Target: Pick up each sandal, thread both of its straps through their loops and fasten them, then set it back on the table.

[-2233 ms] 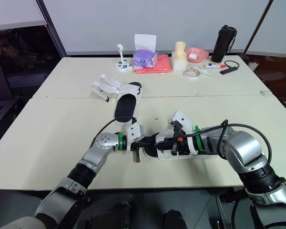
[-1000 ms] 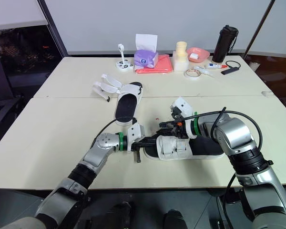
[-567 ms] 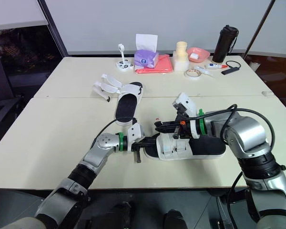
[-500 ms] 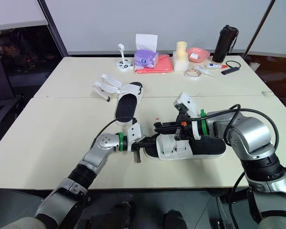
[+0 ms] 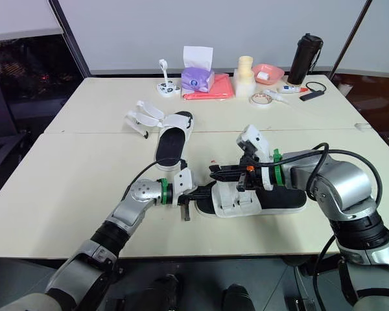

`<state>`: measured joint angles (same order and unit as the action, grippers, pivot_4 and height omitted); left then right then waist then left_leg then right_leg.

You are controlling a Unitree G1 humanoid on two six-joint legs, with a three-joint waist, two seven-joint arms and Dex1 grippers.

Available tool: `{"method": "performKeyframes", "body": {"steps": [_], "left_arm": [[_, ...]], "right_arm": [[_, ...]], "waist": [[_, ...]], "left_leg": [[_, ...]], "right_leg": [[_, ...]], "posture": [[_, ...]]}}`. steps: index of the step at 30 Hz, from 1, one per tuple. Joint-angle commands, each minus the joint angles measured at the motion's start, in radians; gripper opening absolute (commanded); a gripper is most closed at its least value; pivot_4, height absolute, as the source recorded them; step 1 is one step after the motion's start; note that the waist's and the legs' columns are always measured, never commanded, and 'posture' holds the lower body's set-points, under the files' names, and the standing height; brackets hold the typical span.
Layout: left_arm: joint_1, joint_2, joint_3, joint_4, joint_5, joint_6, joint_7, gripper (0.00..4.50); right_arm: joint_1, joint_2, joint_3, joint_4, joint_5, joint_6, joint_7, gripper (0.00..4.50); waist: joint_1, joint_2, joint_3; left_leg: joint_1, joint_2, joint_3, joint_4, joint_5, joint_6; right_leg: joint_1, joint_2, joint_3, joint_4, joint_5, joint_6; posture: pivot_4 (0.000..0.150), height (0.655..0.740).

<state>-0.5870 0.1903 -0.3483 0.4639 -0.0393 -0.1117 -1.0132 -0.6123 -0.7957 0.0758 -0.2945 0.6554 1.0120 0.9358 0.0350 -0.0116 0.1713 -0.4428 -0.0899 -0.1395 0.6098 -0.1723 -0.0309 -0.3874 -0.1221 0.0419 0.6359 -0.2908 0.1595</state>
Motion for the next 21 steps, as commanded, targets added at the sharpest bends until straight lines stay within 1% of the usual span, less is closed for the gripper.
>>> {"method": "performKeyframes", "body": {"steps": [1, 5, 9, 16, 21], "left_arm": [[0.044, 0.022, -0.071, 0.044, 0.063, 0.02, -0.038, 0.0], [0.054, 0.027, -0.076, 0.032, 0.07, 0.015, -0.041, 0.0], [0.057, 0.031, -0.081, 0.03, 0.075, 0.009, -0.04, 0.0], [0.059, 0.029, -0.081, 0.029, 0.068, 0.01, -0.038, 0.0], [0.059, 0.028, -0.079, 0.03, 0.068, 0.009, -0.036, 0.0]], "right_arm": [[-0.041, -0.009, 0.009, 0.035, -0.055, -0.076, 0.015, 0.01], [-0.055, 0.003, 0.044, 0.13, -0.133, -0.147, 0.013, 0.01], [-0.07, 0.021, 0.056, 0.201, -0.178, -0.191, 0.01, 0.01], [-0.086, 0.05, 0.077, 0.284, -0.236, -0.244, 0.006, 0.01], [-0.077, 0.06, 0.101, 0.309, -0.274, -0.262, 0.011, 0.01]], "waist": [[-0.001, 0.0, 0.0], [-0.003, 0.0, 0.0], [-0.003, 0.0, 0.0], [-0.004, 0.0, 0.0], [-0.005, 0.0, 0.0]], "left_leg": [[0.0, 0.0, 0.0, 0.0, 0.0, 0.0], [0.0, 0.0, 0.0, 0.0, 0.0, 0.0], [0.0, 0.0, 0.0, 0.0, 0.0, 0.0], [0.001, 0.0, 0.0, 0.0, 0.0, 0.0], [0.001, 0.0, 0.0, 0.001, 0.0, 0.0]], "right_leg": [[0.0, 0.0, 0.0, 0.0, 0.0, 0.0], [0.0, 0.0, 0.0, 0.0, 0.0, 0.0], [0.0, 0.0, 0.0, 0.0, 0.0, 0.0], [0.0, 0.0, 0.0, 0.0, 0.0, 0.0], [0.0, 0.0, 0.0, 0.0, 0.0, 0.0]], "posture": [[0.15, 0.7344], [0.15, 0.7344], [0.15, 0.7344], [0.15, 0.7344], [0.15, 0.7344]]}}
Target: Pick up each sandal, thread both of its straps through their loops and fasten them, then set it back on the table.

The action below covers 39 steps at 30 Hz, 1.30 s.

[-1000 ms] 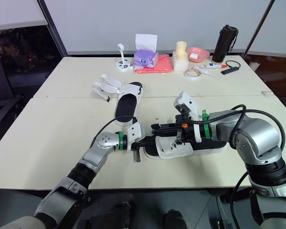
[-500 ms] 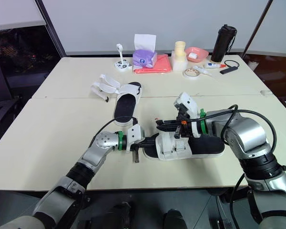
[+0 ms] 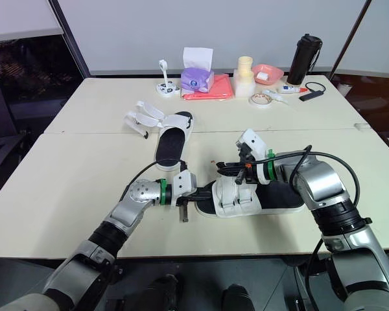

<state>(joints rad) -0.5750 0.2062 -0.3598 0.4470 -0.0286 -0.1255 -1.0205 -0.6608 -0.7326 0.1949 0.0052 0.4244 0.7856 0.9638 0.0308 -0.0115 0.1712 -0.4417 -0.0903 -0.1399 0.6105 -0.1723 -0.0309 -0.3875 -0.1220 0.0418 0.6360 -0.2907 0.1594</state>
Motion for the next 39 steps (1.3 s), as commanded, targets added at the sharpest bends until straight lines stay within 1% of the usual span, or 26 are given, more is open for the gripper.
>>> {"method": "performKeyframes", "body": {"steps": [1, 5, 8, 9, 10, 15, 20, 25, 28, 30, 34, 36, 39], "left_arm": [[0.047, 0.012, -0.067, 0.047, 0.057, 0.023, -0.028, 0.0], [0.044, 0.011, -0.066, 0.052, 0.059, 0.02, -0.022, 0.0], [0.042, 0.01, -0.065, 0.055, 0.06, 0.018, -0.02, 0.0], [0.041, 0.01, -0.064, 0.055, 0.06, 0.017, -0.019, 0.0], [0.04, 0.01, -0.064, 0.056, 0.061, 0.016, -0.018, 0.0], [0.036, 0.009, -0.063, 0.062, 0.06, 0.011, -0.017, 0.0], [0.032, 0.008, -0.063, 0.069, 0.06, 0.006, -0.016, 0.0], [0.033, 0.009, -0.061, 0.068, 0.058, 0.006, -0.012, 0.0], [0.038, 0.013, -0.055, 0.061, 0.055, 0.008, -0.007, 0.0], [0.044, 0.017, -0.043, 0.053, 0.045, 0.012, -0.001, 0.0], [0.049, 0.025, -0.01, 0.013, 0.012, 0.035, 0.0, 0.0], [0.046, 0.032, 0.011, -0.015, -0.008, 0.054, -0.001, 0.0], [0.039, 0.048, 0.045, -0.068, -0.05, 0.1, -0.011, 0.0]], "right_arm": [[-0.024, -0.002, -0.012, 0.012, -0.053, -0.039, -0.017, 0.01], [-0.013, -0.007, 0.023, 0.031, -0.107, -0.048, -0.028, 0.01], [-0.005, -0.011, 0.024, 0.035, -0.121, -0.05, -0.026, 0.01], [-0.001, -0.016, 0.02, 0.031, -0.119, -0.047, -0.021, 0.61], [0.001, -0.018, 0.017, 0.028, -0.118, -0.044, -0.016, 0.94], [-0.004, -0.012, 0.005, 0.042, -0.189, -0.131, -0.069, 3.48], [-0.035, 0.003, 0.025, 0.094, -0.265, -0.207, -0.099, 3.48], [-0.077, 0.021, 0.087, 0.177, -0.384, -0.333, -0.109, 3.48], [-0.103, 0.039, 0.08, 0.204, -0.413, -0.384, -0.115, 3.48], [-0.132, 0.036, 0.04, 0.187, -0.413, -0.396, -0.127, 3.48], [-0.143, -0.026, -0.023, 0.097, -0.441, -0.424, -0.152, 3.48], [-0.096, -0.08, -0.05, 0.02, -0.457, -0.443, -0.148, 3.48], [0.038, -0.172, -0.086, -0.106, -0.506, -0.507, -0.158, 3.48]], "waist": [[-0.001, 0.0, 0.0], [-0.001, 0.0, 0.0], [-0.001, 0.0, -0.001], [-0.001, 0.0, -0.001], [0.0, 0.0, -0.001], [0.002, 0.0, -0.001], [0.003, 0.0, -0.001], [0.003, 0.001, -0.001], [0.003, 0.001, -0.001], [0.001, 0.001, -0.001], [0.0, 0.001, -0.001], [0.0, 0.001, -0.001], [-0.002, 0.001, -0.001]], "left_leg": [[0.0, 0.0, 0.0, 0.0, 0.0, 0.0], [0.001, 0.0, 0.0, 0.0, 0.0, 0.0], [0.001, 0.0, 0.0, 0.0, 0.0, 0.0], [0.001, 0.0, 0.0, 0.0, 0.0, 0.0], [0.001, 0.0, 0.0, 0.0, 0.0, 0.0], [0.001, 0.0, 0.0, 0.0, 0.0, 0.0], [0.001, -0.001, 0.0, 0.0, 0.0, 0.0], [0.001, -0.001, 0.0, 0.0, 0.0, 0.0], [0.001, -0.001, 0.0, 0.0, 0.0, 0.0], [0.001, -0.001, 0.0, 0.0, 0.0, 0.0], [0.001, -0.001, 0.0, 0.0, 0.0, 0.0], [0.0, -0.001, 0.0, -0.001, 0.0, 0.0], [0.0, -0.001, 0.0, -0.002, 0.0, 0.0]], "right_leg": [[0.0, 0.0, 0.0, 0.0, 0.0, 0.0], [0.001, 0.0, 0.0, 0.0, 0.0, 0.0], [0.001, 0.0, 0.0, 0.0, 0.0, 0.0], [0.001, 0.0, 0.0, 0.0, 0.0, 0.0], [0.001, 0.0, 0.0, 0.0, 0.0, 0.0], [0.001, 0.0, 0.0, 0.0, 0.0, 0.0], [0.001, 0.0, 0.0, 0.0, 0.0, 0.0], [0.001, 0.0, 0.0, 0.0, 0.0, 0.0], [0.001, 0.0, 0.0, 0.0, 0.0, 0.0], [0.001, 0.0, 0.0, 0.0, 0.0, 0.0], [0.0, 0.0, 0.0, 0.001, 0.0, 0.0], [-0.001, 0.0, 0.0, 0.001, 0.0, 0.0], [-0.001, 0.001, 0.0, 0.001, 0.0, 0.0]], "posture": [[0.15, 0.7344], [0.15, 0.7344], [0.15, 0.7344], [0.15, 0.7344], [0.15, 0.7344], [0.15, 0.7344], [0.15, 0.7344], [0.15, 0.7344], [0.15, 0.7344], [0.15, 0.7344], [0.15, 0.7344], [0.15, 0.7344], [0.15, 0.7344]]}}
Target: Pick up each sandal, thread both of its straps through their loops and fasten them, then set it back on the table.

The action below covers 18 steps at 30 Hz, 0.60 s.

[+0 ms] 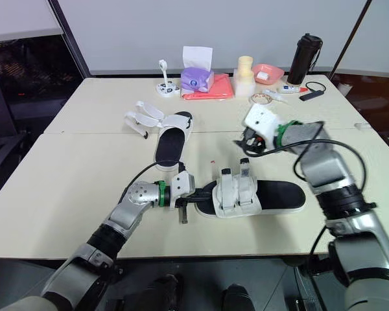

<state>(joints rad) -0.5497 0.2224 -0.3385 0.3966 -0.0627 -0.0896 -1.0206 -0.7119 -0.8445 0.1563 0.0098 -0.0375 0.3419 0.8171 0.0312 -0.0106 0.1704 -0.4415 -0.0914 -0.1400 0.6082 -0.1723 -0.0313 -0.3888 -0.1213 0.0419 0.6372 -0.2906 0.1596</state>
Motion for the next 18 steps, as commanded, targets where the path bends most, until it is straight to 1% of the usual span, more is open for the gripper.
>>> {"method": "performKeyframes", "body": {"steps": [1, 4, 7, 10, 14, 18], "left_arm": [[0.012, 0.039, 0.033, -0.037, -0.032, 0.083, -0.018, 0.0], [0.008, 0.064, 0.064, -0.114, -0.094, 0.167, -0.045, 0.0], [0.005, 0.091, 0.099, -0.19, -0.16, 0.26, -0.067, 0.0], [0.003, 0.118, 0.131, -0.248, -0.21, 0.336, -0.077, 0.0], [0.002, 0.15, 0.161, -0.291, -0.251, 0.4, -0.083, 0.0], [0.002, 0.183, 0.194, -0.345, -0.304, 0.487, -0.083, 0.0]], "right_arm": [[0.138, -0.085, -0.059, -0.149, -0.059, -0.082, -0.012, 3.48], [0.295, -0.165, -0.099, -0.232, -0.11, -0.172, -0.02, 3.48], [0.419, -0.223, -0.122, -0.253, -0.173, -0.279, -0.047, 3.48], [0.507, -0.252, -0.131, -0.242, -0.228, -0.404, -0.083, 3.48], [0.544, -0.233, -0.132, -0.215, -0.246, -0.562, -0.127, 3.48], [0.518, -0.195, -0.082, -0.171, -0.31, -0.736, -0.191, 3.48]], "waist": [[-0.005, 0.0, 0.0], [-0.021, 0.001, 0.001], [-0.038, 0.003, 0.002], [-0.048, 0.003, 0.003], [-0.046, 0.004, 0.003], [-0.045, 0.003, 0.003]], "left_leg": [[-0.001, 0.0, 0.0, -0.001, 0.0, 0.0], [-0.001, 0.0, 0.001, -0.001, 0.0, 0.0], [-0.001, 0.0, 0.002, 0.0, 0.0, 0.0], [0.0, 0.001, 0.002, 0.0, 0.0, 0.0], [0.0, 0.001, 0.002, 0.0, 0.0, 0.0], [0.0, 0.002, 0.002, 0.001, 0.001, 0.0]], "right_leg": [[0.001, 0.0, 0.0, 0.0, 0.0, 0.0], [-0.001, 0.0, 0.001, 0.003, 0.0, 0.0], [-0.004, 0.0, 0.005, 0.008, 0.0, 0.0], [-0.004, 0.001, 0.005, 0.009, -0.001, 0.0], [-0.003, 0.001, 0.005, 0.01, -0.001, 0.0], [-0.003, 0.001, 0.006, 0.01, -0.001, 0.0]], "posture": [[0.15, 0.7344], [0.15, 0.7344], [0.15, 0.7344], [0.15, 0.7344], [0.15, 0.7344], [0.15, 0.7344]]}}
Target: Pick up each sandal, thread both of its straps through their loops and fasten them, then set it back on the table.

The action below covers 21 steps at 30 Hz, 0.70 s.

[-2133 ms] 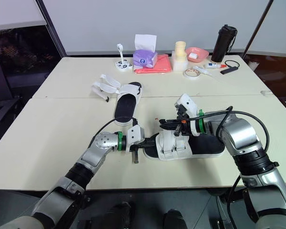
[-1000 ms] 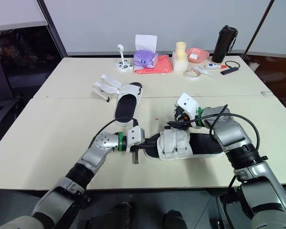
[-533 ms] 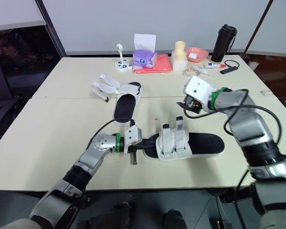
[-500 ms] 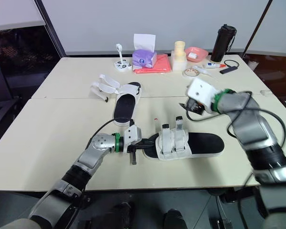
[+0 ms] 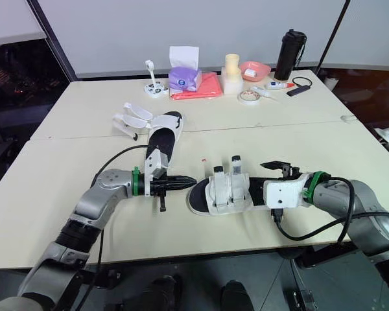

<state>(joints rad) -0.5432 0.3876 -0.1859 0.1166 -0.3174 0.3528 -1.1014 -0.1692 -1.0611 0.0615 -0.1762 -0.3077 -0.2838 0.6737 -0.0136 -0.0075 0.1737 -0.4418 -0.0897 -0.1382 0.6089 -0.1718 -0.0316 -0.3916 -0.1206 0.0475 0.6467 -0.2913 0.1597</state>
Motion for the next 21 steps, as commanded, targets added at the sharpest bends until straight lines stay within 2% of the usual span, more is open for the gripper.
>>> {"method": "performKeyframes", "body": {"steps": [1, 11, 17, 20, 21], "left_arm": [[-0.004, 0.025, 0.051, -0.08, -0.063, 0.065, -0.001, 0.0], [0.013, 0.075, 0.079, -0.169, -0.102, 0.141, 0.035, 0.0], [0.028, 0.078, 0.086, -0.203, -0.11, 0.159, 0.07, 0.0], [0.043, 0.08, 0.093, -0.227, -0.115, 0.169, 0.091, 0.0], [0.05, 0.082, 0.097, -0.236, -0.118, 0.173, 0.097, 0.0]], "right_arm": [[-0.041, 0.034, 0.028, 0.03, -0.066, -0.15, -0.067, 3.48], [-0.225, 0.178, 0.218, 0.194, -0.3, -0.473, -0.193, 3.48], [-0.32, 0.248, 0.286, 0.302, -0.387, -0.561, -0.246, 3.48], [-0.348, 0.264, 0.292, 0.339, -0.411, -0.566, -0.262, 2.65], [-0.352, 0.265, 0.292, 0.345, -0.415, -0.569, -0.266, 2.14]], "waist": [[0.0, 0.0, 0.0], [-0.001, 0.0, 0.0], [-0.003, 0.0, 0.0], [-0.005, 0.0, 0.0], [-0.005, 0.0, 0.0]], "left_leg": [[0.0, 0.0, 0.0, 0.0, 0.0, 0.0], [0.0, 0.0, 0.0, 0.0, 0.001, -0.001], [0.0, 0.0, -0.001, -0.001, 0.002, -0.002], [0.001, 0.0, -0.001, -0.001, 0.002, -0.003], [0.001, 0.0, -0.001, -0.002, 0.002, -0.003]], "right_leg": [[0.0, 0.0, 0.0, 0.0, 0.0, 0.0], [0.0, 0.001, 0.0, 0.0, 0.0, 0.0], [0.0, 0.001, 0.0, 0.001, 0.0, 0.0], [0.0, 0.002, 0.0, 0.001, 0.0, -0.001], [0.0, 0.002, 0.0, 0.001, 0.0, -0.001]], "posture": [[0.15, 0.7344], [0.15, 0.7344], [0.15, 0.7344], [0.15, 0.7344], [0.15, 0.7344]]}}
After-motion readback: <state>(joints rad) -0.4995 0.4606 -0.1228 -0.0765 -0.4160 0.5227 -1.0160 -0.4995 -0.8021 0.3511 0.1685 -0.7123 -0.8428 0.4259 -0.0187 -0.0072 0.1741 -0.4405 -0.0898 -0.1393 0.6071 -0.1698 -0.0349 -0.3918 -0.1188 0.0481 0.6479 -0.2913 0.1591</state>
